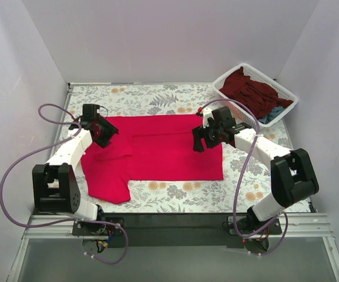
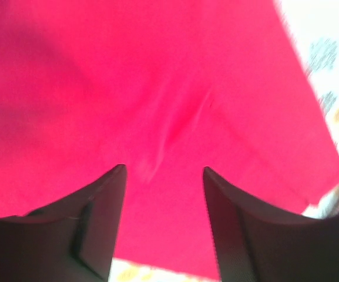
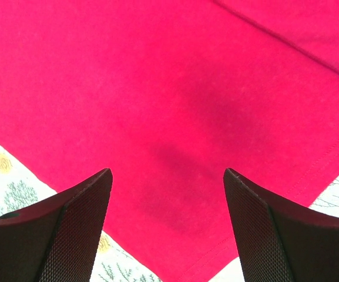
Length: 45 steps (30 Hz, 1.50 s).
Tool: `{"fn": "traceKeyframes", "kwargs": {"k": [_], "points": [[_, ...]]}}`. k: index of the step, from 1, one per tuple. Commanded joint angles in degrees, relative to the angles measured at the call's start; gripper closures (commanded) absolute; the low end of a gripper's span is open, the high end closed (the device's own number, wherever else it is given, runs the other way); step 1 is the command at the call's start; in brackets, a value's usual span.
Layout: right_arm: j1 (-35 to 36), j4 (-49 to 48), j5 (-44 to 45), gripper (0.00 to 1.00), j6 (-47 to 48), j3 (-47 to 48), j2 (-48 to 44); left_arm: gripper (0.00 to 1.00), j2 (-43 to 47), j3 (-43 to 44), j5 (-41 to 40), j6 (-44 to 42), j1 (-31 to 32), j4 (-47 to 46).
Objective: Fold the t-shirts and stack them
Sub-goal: Fold the tshirt
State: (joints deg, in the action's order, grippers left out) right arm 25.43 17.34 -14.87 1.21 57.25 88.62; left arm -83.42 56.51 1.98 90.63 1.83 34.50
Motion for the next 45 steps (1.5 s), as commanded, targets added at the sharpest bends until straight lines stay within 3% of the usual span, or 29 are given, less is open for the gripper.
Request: {"fn": "traceKeyframes", "kwargs": {"k": [1, 7, 19, 28, 34, 39, 41, 45], "points": [[0.1, 0.4, 1.9, 0.18, -2.3, 4.0, 0.8, 0.5, -3.0, 4.7, -10.2, -7.4, -1.2, -1.1], [-4.8, 0.5, 5.9, 0.24, -8.8, 7.0, 5.1, 0.58, -13.4, 9.8, -12.8, -12.1, -1.7, -8.1], [-7.8, 0.2, 8.7, 0.3, -12.2, 15.9, 20.0, 0.59, -28.4, 18.8, -10.7, -15.1, -1.7, -10.2], [-11.0, 0.0, 10.6, 0.3, -10.9, 27.0, 32.6, 0.55, -36.8, 25.0, -6.8, -12.9, -1.7, -10.2], [-11.3, 0.8, 11.5, 0.29, -7.3, 35.5, 37.5, 0.48, -42.7, 33.8, -3.6, -12.1, -1.7, -10.1], [-10.5, 3.0, 10.4, 0.28, -5.4, 37.6, 33.8, 0.35, -38.4, 36.1, -2.8, -12.8, -1.7, -9.3], [-10.0, 3.3, 9.5, 0.27, -5.5, 35.8, 31.1, 0.29, -34.9, 34.7, -4.9, -13.3, -1.7, -8.4], [-7.9, 4.5, 9.1, 0.27, -6.1, 26.2, 21.3, 0.28, -22.6, 28.4, -11.5, -12.8, -1.7, -4.3]]}}
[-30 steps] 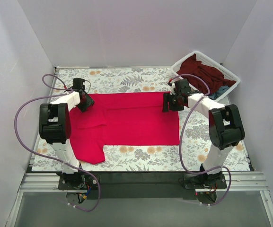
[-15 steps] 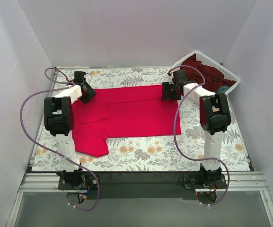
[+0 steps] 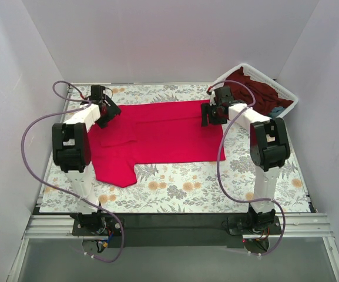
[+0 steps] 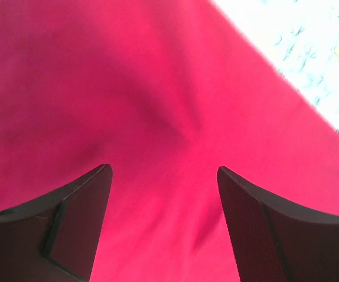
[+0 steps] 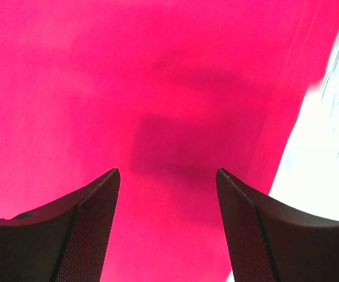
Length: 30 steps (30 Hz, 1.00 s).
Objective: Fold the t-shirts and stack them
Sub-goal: Fold the tshirt
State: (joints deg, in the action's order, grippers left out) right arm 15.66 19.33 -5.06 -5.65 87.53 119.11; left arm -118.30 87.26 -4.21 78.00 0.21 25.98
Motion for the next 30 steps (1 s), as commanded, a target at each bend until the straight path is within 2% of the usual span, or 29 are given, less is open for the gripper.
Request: {"fn": "traceKeyframes", "kwargs": {"k": [1, 4, 6, 8, 12, 19, 30], "points": [[3.0, 3.1, -0.1, 0.27, 0.8, -6.1, -10.7, 0.29, 14.4, -6.4, -7.5, 0.8, -0.1, 5.8], [5.0, 4.9, 0.5, 0.27, 1.2, -13.9, -17.1, 0.32, 22.3, -15.0, -11.1, 2.0, -0.1, 7.9], [5.6, 5.5, -0.1, 0.27, 0.7, -17.5, -21.3, 0.34, 27.2, -19.1, -11.7, 2.7, -2.8, 9.2], [6.1, 6.2, -0.7, 0.28, 0.4, -22.0, -24.0, 0.39, 30.1, -24.8, -12.6, 4.2, -4.3, 11.5], [6.3, 7.1, -1.4, 0.33, 0.2, -27.8, -29.9, 0.42, 36.1, -32.8, -13.5, 4.6, -6.8, 12.9], [6.3, 7.0, -1.8, 0.38, -0.9, -33.6, -31.6, 0.45, 35.5, -37.0, -10.6, 0.2, -9.3, 5.5], [6.3, 6.9, -0.7, 0.39, -1.7, -34.3, -32.1, 0.53, 30.1, -37.4, -13.5, -2.1, -9.3, 4.0]]}}
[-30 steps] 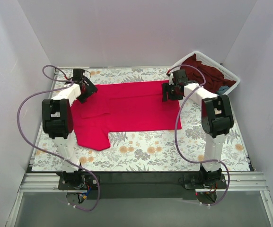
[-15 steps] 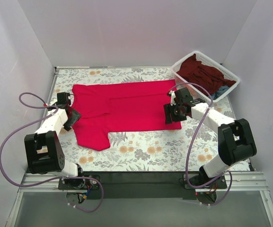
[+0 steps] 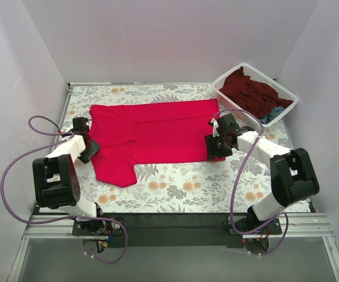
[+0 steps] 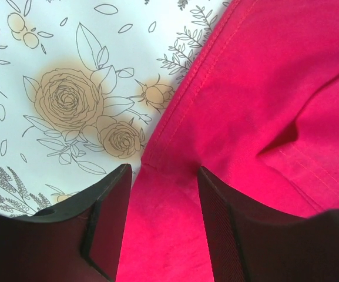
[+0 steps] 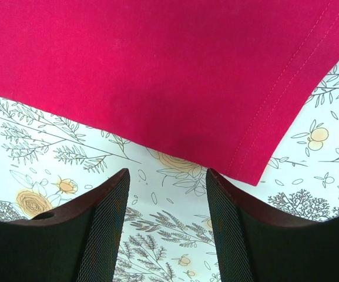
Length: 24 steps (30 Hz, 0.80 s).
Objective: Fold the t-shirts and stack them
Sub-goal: Fold the tshirt
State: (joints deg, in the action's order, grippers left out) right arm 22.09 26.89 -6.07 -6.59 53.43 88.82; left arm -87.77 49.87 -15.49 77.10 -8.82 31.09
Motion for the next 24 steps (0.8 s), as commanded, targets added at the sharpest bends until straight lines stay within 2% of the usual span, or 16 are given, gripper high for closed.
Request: {"fn": "traceKeyframes", "kwargs": {"k": [1, 10, 14, 17, 18, 21, 22, 24], "points": [[-0.1, -0.6, 0.5, 0.39, -0.8, -0.3, -1.8, 0.53, -0.7, 0.1, -2.3, -1.4, -0.2, -1.0], [-0.2, -0.5, 2.5, 0.39, -1.8, -1.1, -2.2, 0.54, -4.4, -0.9, -3.1, -2.7, -0.1, 0.6], [-0.2, -0.2, 3.7, 0.39, -2.3, -1.3, -2.5, 0.59, -5.5, -1.4, -3.4, -2.8, -0.2, 0.6], [-0.6, 0.3, 5.8, 0.39, -2.9, -1.7, -2.9, 0.72, -5.9, -1.4, -3.1, -3.1, -0.1, 0.6], [-1.3, 0.4, 5.8, 0.39, -3.3, -1.9, -3.1, 0.79, -5.9, -1.4, -3.1, -3.1, -0.1, 0.6], [-2.7, 1.0, 7.8, 0.41, -4.0, -2.1, -3.8, 0.9, -5.6, -1.3, -3.1, -3.3, -0.2, 1.5], [-3.1, 1.3, 9.0, 0.41, -4.2, -2.2, -4.1, 0.98, -5.6, -1.0, -3.1, -3.4, -0.2, 2.2], [-3.9, 1.4, 9.9, 0.41, -5.3, -2.2, -5.0, 1.0, -5.3, -0.7, -3.5, -3.5, -0.1, 2.9]]}}
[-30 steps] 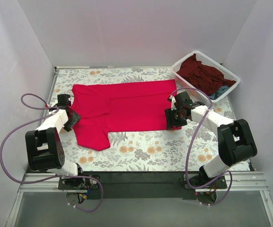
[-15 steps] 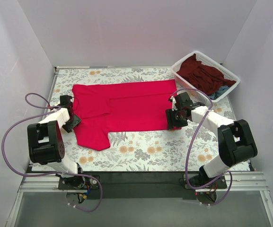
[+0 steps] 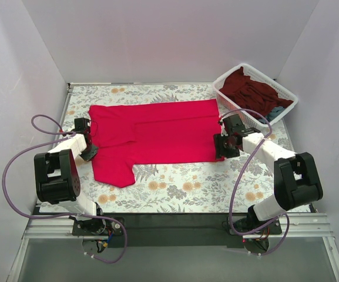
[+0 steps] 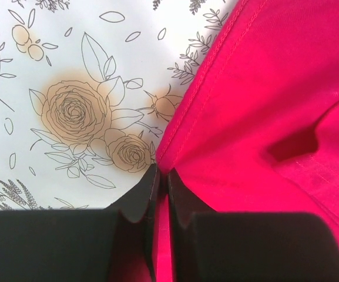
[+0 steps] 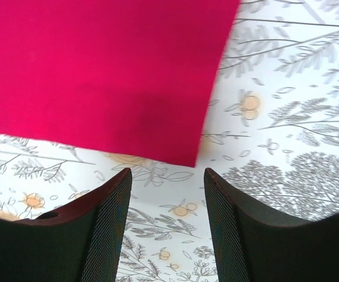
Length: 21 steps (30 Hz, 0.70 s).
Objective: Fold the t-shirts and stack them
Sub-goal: Fold the tshirt
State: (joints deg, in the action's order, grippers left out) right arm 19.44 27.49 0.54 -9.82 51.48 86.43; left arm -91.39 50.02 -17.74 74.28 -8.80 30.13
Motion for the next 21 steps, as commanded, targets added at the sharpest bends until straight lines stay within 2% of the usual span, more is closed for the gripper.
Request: {"fn": "traceKeyframes", "kwargs": {"k": [1, 21], "points": [[-1.5, 0.9, 4.2, 0.42, -2.5, -0.2, -2.8, 1.0, -1.5, -0.8, -1.2, -0.8, -0.2, 4.3], [-3.0, -2.2, 0.5, 0.52, -7.7, -0.4, 3.8, 1.0, 0.5, -0.7, -1.3, -0.3, -0.3, 5.1]]}}
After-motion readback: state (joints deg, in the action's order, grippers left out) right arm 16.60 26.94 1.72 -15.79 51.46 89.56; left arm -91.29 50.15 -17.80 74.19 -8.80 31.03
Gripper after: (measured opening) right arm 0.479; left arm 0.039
